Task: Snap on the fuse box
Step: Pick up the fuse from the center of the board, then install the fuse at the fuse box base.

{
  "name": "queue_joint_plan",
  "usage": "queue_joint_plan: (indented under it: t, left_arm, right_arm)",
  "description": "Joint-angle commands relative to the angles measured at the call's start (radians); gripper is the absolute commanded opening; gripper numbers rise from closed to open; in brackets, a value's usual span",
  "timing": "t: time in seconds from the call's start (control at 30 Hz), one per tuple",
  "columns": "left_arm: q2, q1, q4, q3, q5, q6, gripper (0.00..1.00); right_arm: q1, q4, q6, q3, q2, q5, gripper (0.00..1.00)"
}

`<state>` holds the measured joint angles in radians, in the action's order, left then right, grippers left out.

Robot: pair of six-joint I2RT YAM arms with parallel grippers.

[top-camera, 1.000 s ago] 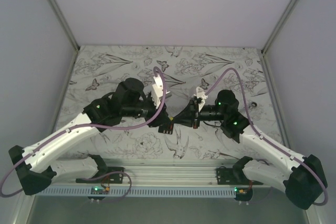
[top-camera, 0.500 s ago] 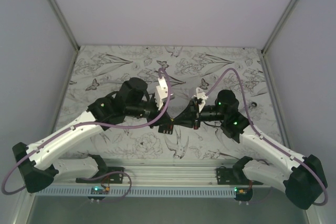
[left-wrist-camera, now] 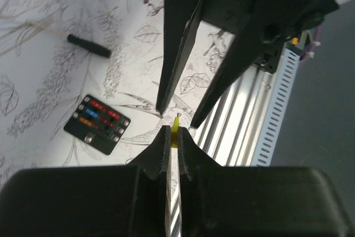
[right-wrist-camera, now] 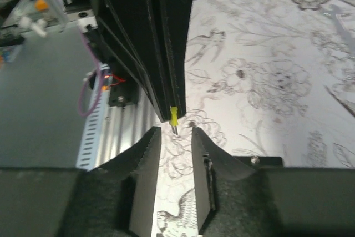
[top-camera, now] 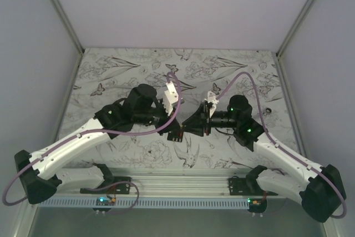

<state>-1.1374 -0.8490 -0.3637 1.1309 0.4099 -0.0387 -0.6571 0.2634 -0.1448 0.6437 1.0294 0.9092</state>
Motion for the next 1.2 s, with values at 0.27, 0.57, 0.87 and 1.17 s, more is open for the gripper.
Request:
queue_joint_plan:
  t: [0.27, 0.57, 0.87, 1.17]
  left_arm:
    - [-0.054, 0.005, -0.133, -0.024, -0.447, -0.339, 0.0]
    - [-0.222, 0.0, -0.216, 0.0, -0.521, -0.51, 0.0]
    - [-0.412, -0.019, -0.258, 0.087, -0.571, -0.557, 0.0]
    - [-0.557, -0.028, -0.271, 0.153, -0.571, -0.593, 0.0]
  right_arm:
    - [0.021, -0.228, -0.031, 0.002, -0.06, -0.625, 0.5]
    - [0.022, -0.21, -0.126, -0.153, -0.186, -1.115, 0.74]
    - [0.023, -0.221, -0.18, -0.214, -0.263, -1.328, 0.94]
    - [0.021, -0.22, -0.186, -0.22, -0.261, -1.36, 0.99]
